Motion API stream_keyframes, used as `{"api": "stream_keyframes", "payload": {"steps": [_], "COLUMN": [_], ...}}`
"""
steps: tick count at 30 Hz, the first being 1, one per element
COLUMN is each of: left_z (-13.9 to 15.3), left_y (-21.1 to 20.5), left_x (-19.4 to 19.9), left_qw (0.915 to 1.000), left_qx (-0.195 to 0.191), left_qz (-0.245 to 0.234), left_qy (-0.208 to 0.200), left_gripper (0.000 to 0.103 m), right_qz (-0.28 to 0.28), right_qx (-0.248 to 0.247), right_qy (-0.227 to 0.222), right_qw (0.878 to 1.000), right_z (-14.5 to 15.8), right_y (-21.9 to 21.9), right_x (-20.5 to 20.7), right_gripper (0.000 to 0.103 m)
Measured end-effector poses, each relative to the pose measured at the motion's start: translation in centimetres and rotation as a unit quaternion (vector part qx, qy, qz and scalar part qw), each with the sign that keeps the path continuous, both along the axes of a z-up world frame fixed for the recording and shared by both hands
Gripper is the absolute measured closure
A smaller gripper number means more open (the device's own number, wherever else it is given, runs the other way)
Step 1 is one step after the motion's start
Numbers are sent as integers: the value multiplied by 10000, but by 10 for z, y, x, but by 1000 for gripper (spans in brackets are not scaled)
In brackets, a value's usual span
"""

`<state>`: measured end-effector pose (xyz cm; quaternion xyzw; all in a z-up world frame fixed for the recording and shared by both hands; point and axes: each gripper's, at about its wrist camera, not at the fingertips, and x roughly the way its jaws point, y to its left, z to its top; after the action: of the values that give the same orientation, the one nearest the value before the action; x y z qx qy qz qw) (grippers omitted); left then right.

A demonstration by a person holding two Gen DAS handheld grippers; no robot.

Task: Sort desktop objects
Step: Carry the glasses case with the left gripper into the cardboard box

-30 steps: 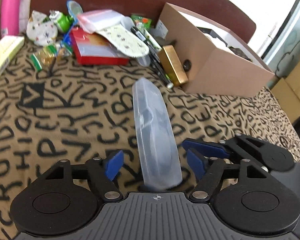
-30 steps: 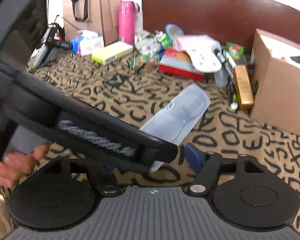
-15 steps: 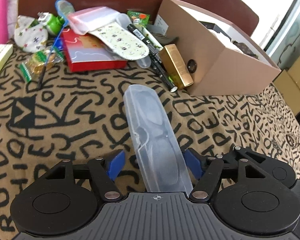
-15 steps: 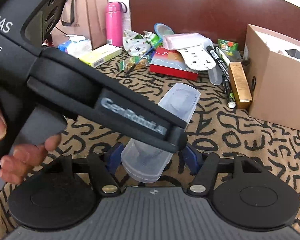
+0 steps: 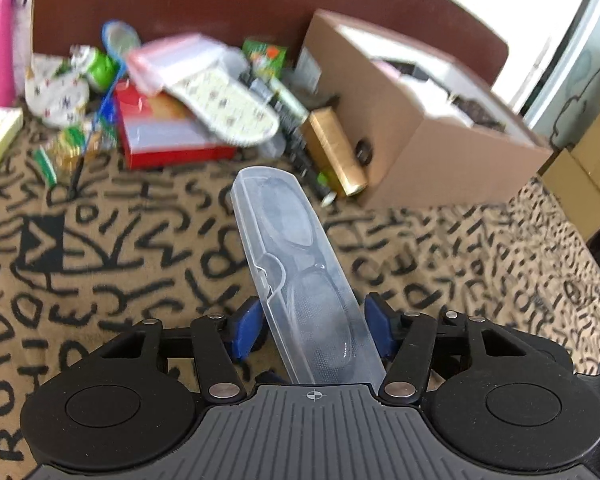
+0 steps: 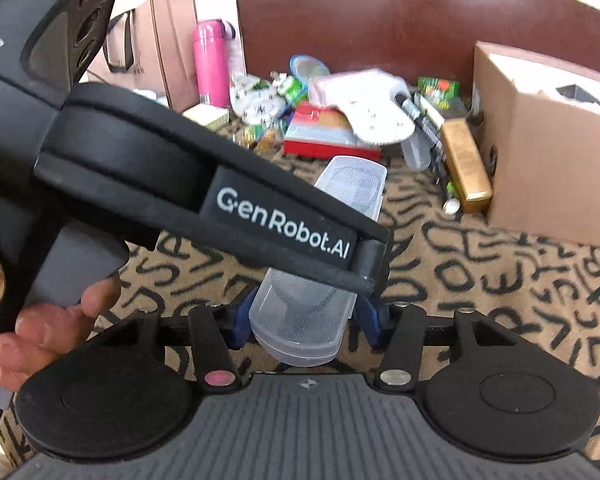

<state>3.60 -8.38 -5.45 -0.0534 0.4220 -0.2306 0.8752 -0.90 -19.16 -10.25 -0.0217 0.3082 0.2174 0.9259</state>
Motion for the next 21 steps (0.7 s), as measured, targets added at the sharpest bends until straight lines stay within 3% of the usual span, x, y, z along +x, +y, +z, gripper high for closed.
{"api": "stream_keyframes", "payload": {"steps": [8, 14, 21], "left_z": [62, 96, 103], "left_y": [-21, -59, -117], "left_x": [3, 25, 62], "left_qw": [9953, 9883, 9831], "left_qx": [-233, -438, -740], "left_qz": [-131, -462, -967], "left_qy": [-936, -1387, -1365], "left_gripper": [45, 45, 45], "right_qz": [-219, -662, -1285], "right_qx": [-122, -233, -345], "right_qy": [-1030, -1568, -1747], "right_qw": [9944, 9851, 9756], "right_z": [51, 80, 87], "right_y": [-17, -47, -94], "right_x": [-2, 12, 34], "right_gripper": [45, 45, 46]}}
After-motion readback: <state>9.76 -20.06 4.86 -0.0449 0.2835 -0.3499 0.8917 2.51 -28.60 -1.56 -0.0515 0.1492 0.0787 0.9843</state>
